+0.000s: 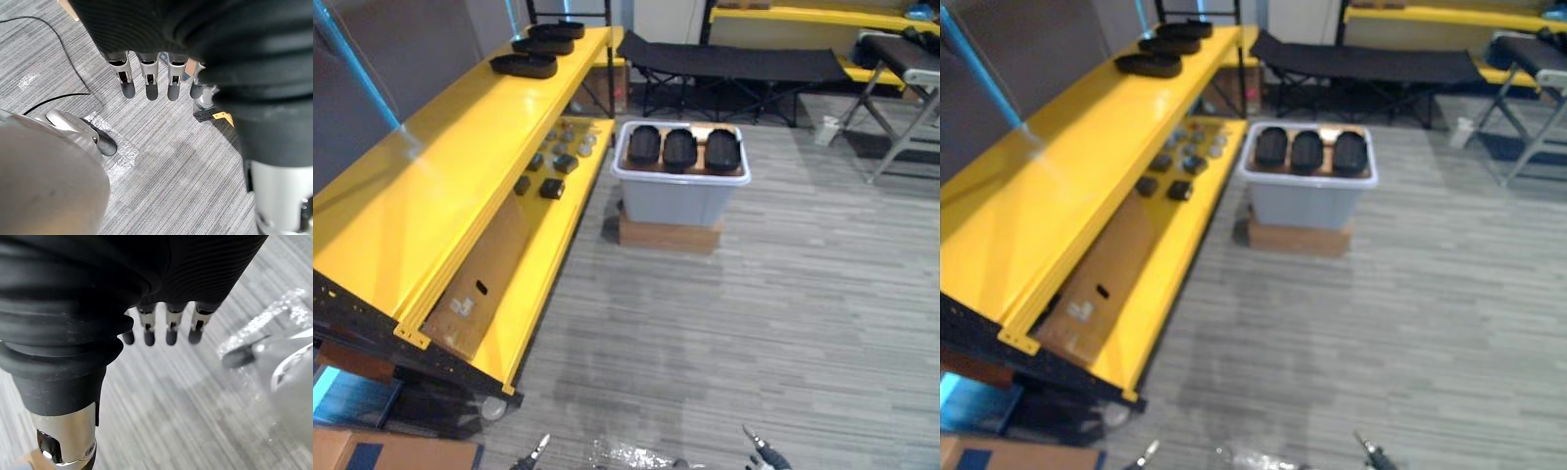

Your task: Walk over and take plastic housings, then place them on the shelf

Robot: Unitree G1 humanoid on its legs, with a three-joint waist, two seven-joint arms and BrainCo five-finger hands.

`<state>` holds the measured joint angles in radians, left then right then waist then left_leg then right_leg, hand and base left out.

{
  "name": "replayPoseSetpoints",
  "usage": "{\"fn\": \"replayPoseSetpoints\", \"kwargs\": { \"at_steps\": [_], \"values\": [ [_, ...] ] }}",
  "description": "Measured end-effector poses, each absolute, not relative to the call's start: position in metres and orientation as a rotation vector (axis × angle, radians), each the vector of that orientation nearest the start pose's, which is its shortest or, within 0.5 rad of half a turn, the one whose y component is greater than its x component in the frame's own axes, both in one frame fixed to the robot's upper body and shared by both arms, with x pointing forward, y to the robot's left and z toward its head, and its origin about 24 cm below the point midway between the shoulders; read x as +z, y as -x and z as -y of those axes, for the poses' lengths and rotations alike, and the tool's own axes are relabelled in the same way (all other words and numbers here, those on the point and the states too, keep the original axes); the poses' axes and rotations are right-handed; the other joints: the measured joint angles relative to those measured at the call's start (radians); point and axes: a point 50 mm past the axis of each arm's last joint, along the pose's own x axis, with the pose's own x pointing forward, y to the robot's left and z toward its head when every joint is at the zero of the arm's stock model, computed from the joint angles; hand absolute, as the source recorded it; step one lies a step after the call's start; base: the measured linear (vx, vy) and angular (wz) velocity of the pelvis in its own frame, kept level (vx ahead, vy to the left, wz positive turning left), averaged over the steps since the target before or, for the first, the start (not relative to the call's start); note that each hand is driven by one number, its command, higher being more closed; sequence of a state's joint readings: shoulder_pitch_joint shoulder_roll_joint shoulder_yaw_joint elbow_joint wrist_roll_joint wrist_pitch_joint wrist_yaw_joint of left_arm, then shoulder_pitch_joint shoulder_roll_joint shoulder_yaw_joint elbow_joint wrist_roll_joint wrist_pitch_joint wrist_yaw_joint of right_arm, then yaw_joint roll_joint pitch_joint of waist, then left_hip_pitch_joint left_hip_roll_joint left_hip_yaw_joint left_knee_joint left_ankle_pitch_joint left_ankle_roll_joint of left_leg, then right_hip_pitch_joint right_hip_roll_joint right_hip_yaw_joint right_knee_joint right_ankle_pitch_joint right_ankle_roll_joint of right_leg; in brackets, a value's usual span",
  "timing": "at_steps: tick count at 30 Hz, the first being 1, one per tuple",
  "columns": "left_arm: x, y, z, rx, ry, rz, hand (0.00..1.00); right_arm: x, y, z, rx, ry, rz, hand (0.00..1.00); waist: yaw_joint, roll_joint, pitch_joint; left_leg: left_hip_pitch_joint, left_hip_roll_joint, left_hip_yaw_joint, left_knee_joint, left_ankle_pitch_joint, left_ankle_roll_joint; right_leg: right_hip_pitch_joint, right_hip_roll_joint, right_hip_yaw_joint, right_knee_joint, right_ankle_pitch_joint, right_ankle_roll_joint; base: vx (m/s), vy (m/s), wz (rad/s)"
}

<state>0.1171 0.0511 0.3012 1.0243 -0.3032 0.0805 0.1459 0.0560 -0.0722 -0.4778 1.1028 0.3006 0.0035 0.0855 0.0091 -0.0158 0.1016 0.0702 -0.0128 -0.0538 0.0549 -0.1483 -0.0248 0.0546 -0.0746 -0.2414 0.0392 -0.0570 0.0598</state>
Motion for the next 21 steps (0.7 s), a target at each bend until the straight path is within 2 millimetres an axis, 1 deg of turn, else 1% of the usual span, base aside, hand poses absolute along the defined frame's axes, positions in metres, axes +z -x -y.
{"fn": "replayPoseSetpoints", "kwargs": {
  "at_steps": [2, 4, 5, 7, 12, 17, 21],
  "values": [
    [-0.164, -0.070, -0.216, 0.628, 0.296, -1.157, 0.00, -0.162, -0.080, 0.226, -0.574, -0.501, -1.025, 0.00, 0.000, -0.017, 0.000, 0.017, -0.007, 0.010, -0.018, 0.001, 0.002, 0.012, -0.005, 0.008, -0.019, 0.006, 0.006, 0.07, 0.054, -0.09],
    [-0.163, -0.070, -0.218, 0.625, 0.292, -1.155, 0.00, -0.163, -0.078, 0.225, -0.572, -0.500, -1.032, 0.00, -0.006, -0.028, -0.005, 0.017, -0.016, 0.013, -0.019, 0.001, 0.002, 0.016, -0.012, 0.012, -0.034, 0.012, 0.013, 0.06, 0.059, -0.07],
    [-0.163, -0.071, -0.219, 0.617, 0.295, -1.151, 0.00, -0.163, -0.078, 0.225, -0.571, -0.501, -1.035, 0.00, -0.006, -0.029, -0.005, 0.018, -0.018, 0.016, -0.021, 0.001, 0.002, 0.016, -0.013, 0.018, -0.039, 0.016, 0.016, 0.07, 0.070, -0.14],
    [-0.163, -0.072, -0.219, 0.602, 0.299, -1.148, 0.00, -0.163, -0.078, 0.223, -0.568, -0.505, -1.036, 0.00, -0.005, -0.029, -0.006, 0.018, -0.023, 0.038, -0.021, 0.001, 0.002, 0.016, -0.017, 0.026, -0.050, 0.026, 0.016, 0.04, 0.056, -0.17],
    [-0.164, -0.072, -0.216, 0.582, 0.313, -1.156, 0.00, -0.165, -0.076, 0.219, -0.567, -0.509, -1.055, 0.00, -0.004, -0.027, -0.005, 0.030, -0.035, 0.057, -0.021, 0.001, 0.002, 0.018, -0.028, 0.047, -0.056, 0.034, 0.022, 0.03, 0.039, -0.11],
    [-0.165, -0.072, -0.215, 0.584, 0.319, -1.162, 0.00, -0.166, -0.077, 0.214, -0.543, -0.466, -1.070, 0.00, -0.003, -0.025, -0.006, 0.034, -0.037, 0.065, -0.021, 0.001, 0.002, 0.017, -0.029, 0.055, -0.058, 0.042, 0.021, -0.01, 0.011, -0.07],
    [-0.165, -0.073, -0.212, 0.577, 0.345, -1.161, 0.00, -0.164, -0.079, 0.216, -0.573, -0.444, -1.036, 0.00, -0.005, -0.026, -0.006, 0.034, -0.037, 0.065, -0.022, 0.004, 0.007, 0.016, -0.028, 0.055, -0.058, 0.044, 0.020, -0.05, -0.006, -0.01]
  ]
}}
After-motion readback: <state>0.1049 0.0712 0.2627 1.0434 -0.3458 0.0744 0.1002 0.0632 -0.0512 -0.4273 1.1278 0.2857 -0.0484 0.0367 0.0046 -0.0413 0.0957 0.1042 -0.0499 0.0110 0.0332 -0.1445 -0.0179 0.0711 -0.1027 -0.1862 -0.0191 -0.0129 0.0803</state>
